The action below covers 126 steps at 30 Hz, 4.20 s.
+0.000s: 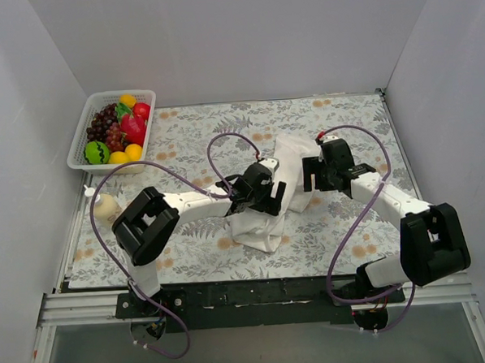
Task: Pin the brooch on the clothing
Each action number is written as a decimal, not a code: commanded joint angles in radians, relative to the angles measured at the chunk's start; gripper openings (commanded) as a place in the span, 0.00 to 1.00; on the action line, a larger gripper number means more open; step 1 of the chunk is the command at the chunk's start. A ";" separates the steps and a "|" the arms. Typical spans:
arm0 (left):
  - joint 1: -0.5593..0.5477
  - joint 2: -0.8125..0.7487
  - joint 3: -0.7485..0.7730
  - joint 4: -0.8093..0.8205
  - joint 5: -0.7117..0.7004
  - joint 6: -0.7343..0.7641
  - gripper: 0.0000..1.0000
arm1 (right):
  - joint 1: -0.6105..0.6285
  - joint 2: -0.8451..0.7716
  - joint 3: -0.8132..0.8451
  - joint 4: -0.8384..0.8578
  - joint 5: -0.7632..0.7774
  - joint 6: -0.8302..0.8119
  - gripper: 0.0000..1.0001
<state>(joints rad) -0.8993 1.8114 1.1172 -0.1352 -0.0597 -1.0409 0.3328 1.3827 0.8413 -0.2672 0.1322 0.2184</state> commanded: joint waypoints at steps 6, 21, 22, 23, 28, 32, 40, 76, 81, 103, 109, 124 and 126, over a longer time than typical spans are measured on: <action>0.000 0.014 0.130 0.003 -0.049 0.038 0.00 | -0.063 -0.083 -0.045 0.066 -0.060 0.044 0.88; -0.013 -0.143 0.679 -0.089 0.142 0.110 0.00 | -0.120 -0.451 -0.065 0.095 0.000 0.072 0.88; -0.018 -0.089 0.793 -0.093 0.196 0.104 0.00 | -0.118 -0.479 -0.058 0.097 0.016 0.072 0.88; -0.023 -0.061 0.852 -0.107 0.222 0.099 0.00 | -0.120 -0.493 -0.054 0.094 0.026 0.075 0.88; -0.030 0.095 1.194 -0.144 0.359 0.045 0.00 | -0.124 -0.559 -0.013 0.054 0.101 0.059 0.88; 0.031 0.054 1.126 -0.109 0.369 -0.048 0.00 | -0.127 -0.590 0.016 0.039 0.136 0.036 0.88; 0.388 -0.182 0.335 0.169 0.500 -0.312 0.00 | -0.127 -0.533 -0.021 0.063 0.080 0.035 0.89; 0.513 -0.307 0.119 0.060 0.411 -0.208 0.98 | -0.074 0.268 -0.013 0.312 -0.247 0.061 0.54; 0.514 -0.342 0.119 0.042 0.388 -0.183 0.98 | -0.069 0.285 0.048 0.298 -0.215 0.061 0.01; 0.514 -0.400 0.073 0.054 0.376 -0.174 0.98 | -0.091 -0.119 0.713 0.047 -0.174 -0.079 0.01; 0.514 -0.420 0.030 0.054 0.324 -0.176 0.98 | 0.237 -0.131 0.487 0.023 -0.190 -0.116 0.01; 0.514 -0.408 -0.029 0.052 0.296 -0.176 0.98 | 0.422 -0.169 0.603 0.137 -0.266 -0.030 0.92; 0.514 -0.423 -0.048 0.062 0.301 -0.183 0.98 | 0.422 -0.145 0.734 0.126 -0.273 0.024 0.92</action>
<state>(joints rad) -0.3874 1.4467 1.1095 -0.0860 0.2348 -1.2198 0.7547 1.2819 1.3518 -0.2607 -0.1303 0.1471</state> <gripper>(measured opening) 0.982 0.919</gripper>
